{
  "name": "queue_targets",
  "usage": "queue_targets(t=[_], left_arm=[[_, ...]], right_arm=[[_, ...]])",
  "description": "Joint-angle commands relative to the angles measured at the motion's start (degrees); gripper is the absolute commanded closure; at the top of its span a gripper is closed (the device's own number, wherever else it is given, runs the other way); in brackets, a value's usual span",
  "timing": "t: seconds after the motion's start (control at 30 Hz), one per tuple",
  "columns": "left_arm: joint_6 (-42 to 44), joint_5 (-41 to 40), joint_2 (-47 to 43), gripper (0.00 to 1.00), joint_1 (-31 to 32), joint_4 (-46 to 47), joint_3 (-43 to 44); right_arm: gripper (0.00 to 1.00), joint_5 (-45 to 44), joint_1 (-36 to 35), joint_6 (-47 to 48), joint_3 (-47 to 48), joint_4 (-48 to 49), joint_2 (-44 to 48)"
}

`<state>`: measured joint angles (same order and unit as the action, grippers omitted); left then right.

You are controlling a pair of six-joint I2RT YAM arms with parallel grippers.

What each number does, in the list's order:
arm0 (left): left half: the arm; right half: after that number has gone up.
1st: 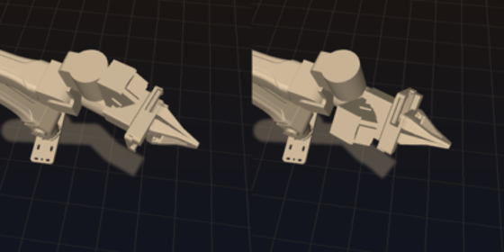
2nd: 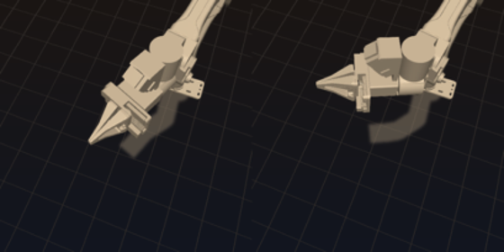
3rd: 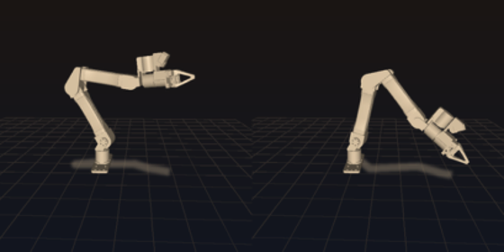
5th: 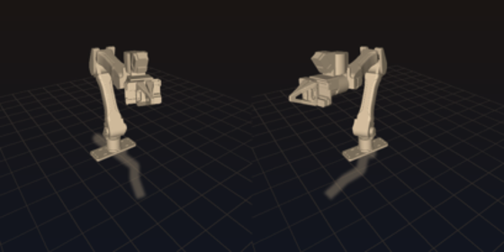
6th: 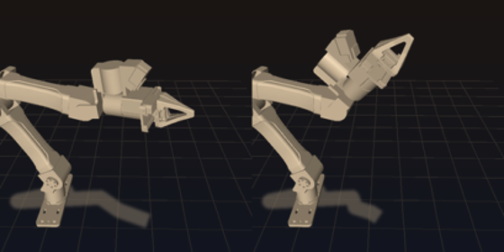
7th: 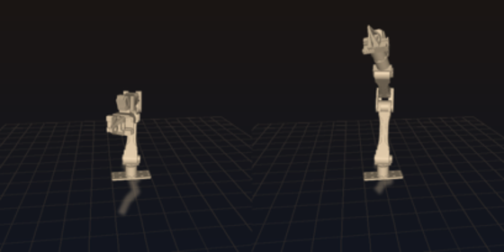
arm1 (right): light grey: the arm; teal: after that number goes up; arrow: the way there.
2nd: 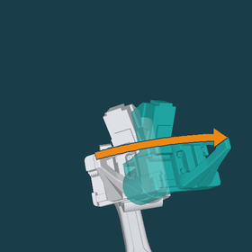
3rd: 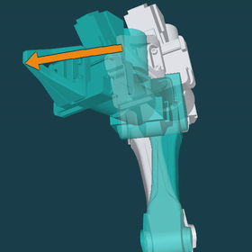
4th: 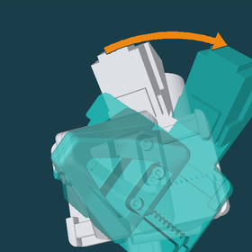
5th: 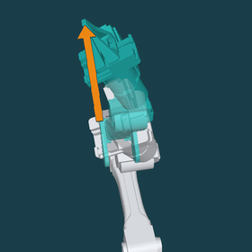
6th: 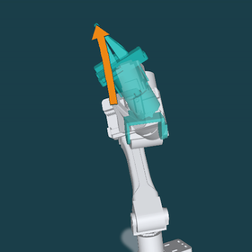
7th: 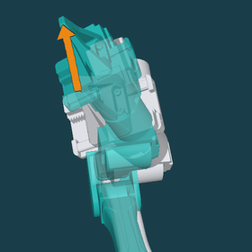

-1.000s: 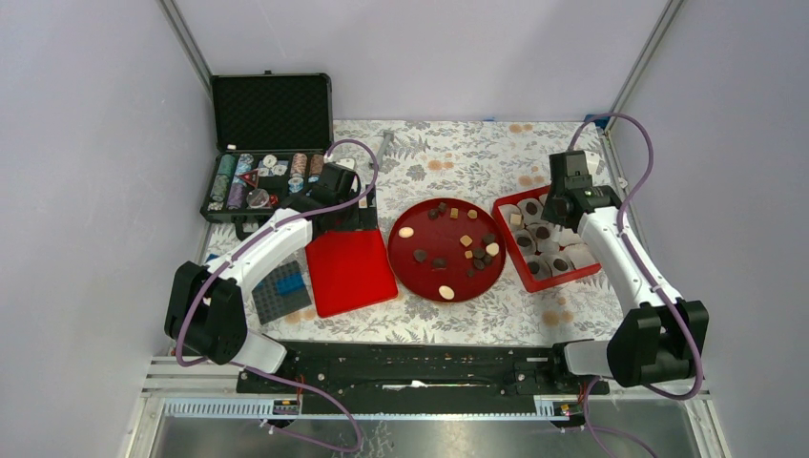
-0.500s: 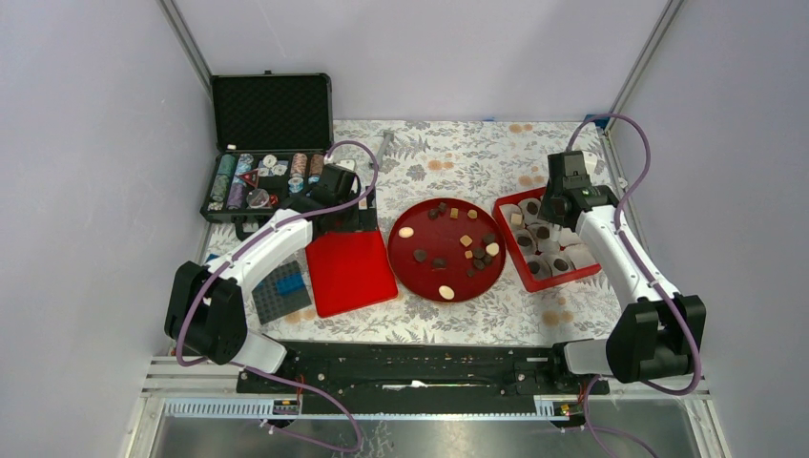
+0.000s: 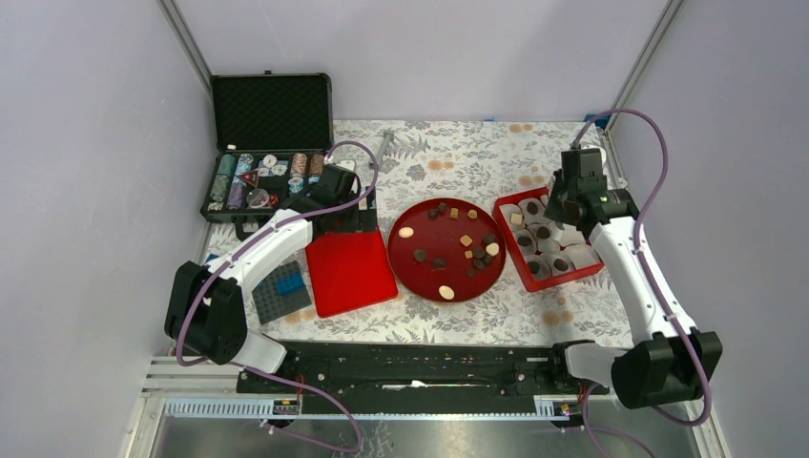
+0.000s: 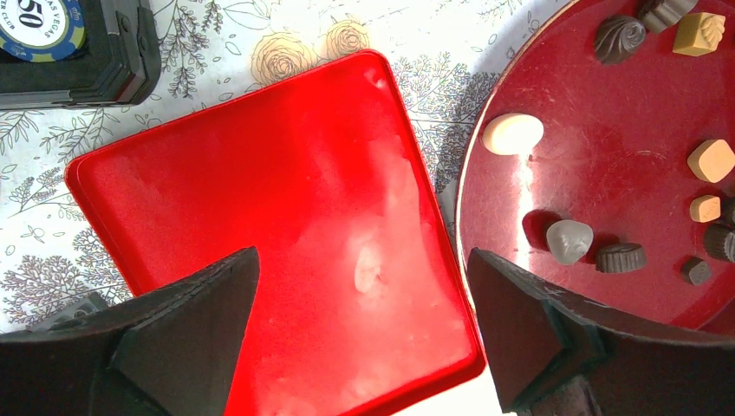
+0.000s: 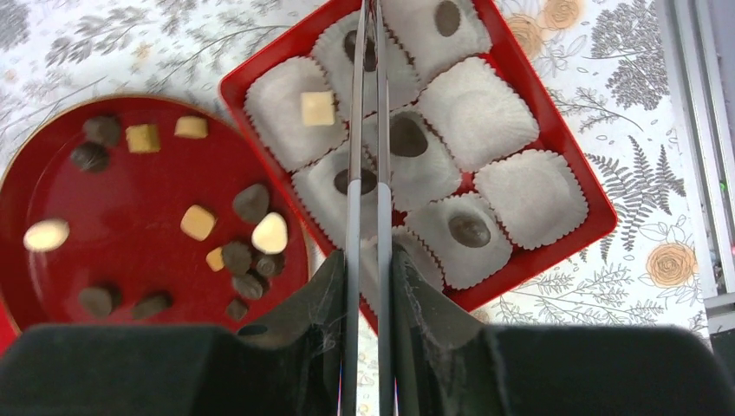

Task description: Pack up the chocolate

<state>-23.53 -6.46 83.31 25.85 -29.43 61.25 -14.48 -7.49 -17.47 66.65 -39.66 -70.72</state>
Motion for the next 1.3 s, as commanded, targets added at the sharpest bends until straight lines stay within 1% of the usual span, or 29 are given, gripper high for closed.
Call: queue_targets(t=[0.0,0.07,0.13,0.2,0.33,0.4,0.5,0.67,0.8,1.0,1.27], left_arm=[[-0.1,-0.9,-2.6,0.01,-0.3,2.2,-0.1],[-0.3,-0.9,-2.9,0.01,-0.3,2.5,-0.2],[-0.4,-0.8,-2.6,0.01,-0.3,2.5,0.0],[-0.4,-0.7,-2.0,0.01,-0.3,2.3,0.7],[-0.2,-1.1,-1.9,0.01,-0.3,1.5,1.7],[-0.2,-1.2,-2.4,0.01,-0.3,1.5,1.5],[-0.2,-1.0,-2.9,0.01,-0.3,1.3,1.3],[-0.4,0.0,-2.4,0.01,-0.3,1.2,1.2],[-0.3,0.2,-2.4,0.01,-0.3,1.3,1.3],[0.2,-0.1,-1.7,0.01,-0.3,1.2,1.5],[0.2,-0.4,-0.8,0.01,-0.3,1.5,1.6]], right_arm=[[0.88,6.4,-3.4,3.4,6.5,-7.5,3.5],[0.87,5.2,-8.5,4.5,8.7,-11.7,3.7],[0.86,4.2,-15.2,3.7,10.3,-15.0,3.4],[0.85,5.6,-19.4,1.8,10.6,-16.9,3.3],[0.83,7.1,-27.1,-1.3,8.1,-19.0,3.2],[0.82,7.4,-29.2,-1.9,6.7,-20.3,3.2],[0.80,5.3,-30.1,-2.5,6.3,-22.9,3.2],[0.74,2.5,-30.1,-3.6,5.3,-24.5,3.0],[0.69,3.6,-30.1,-4.6,3.0,-21.8,3.0],[0.60,3.7,-30.1,-4.0,2.6,-19.5,1.5],[0.56,3.6,-30.1,-2.7,1.7,-16.7,-0.9]])
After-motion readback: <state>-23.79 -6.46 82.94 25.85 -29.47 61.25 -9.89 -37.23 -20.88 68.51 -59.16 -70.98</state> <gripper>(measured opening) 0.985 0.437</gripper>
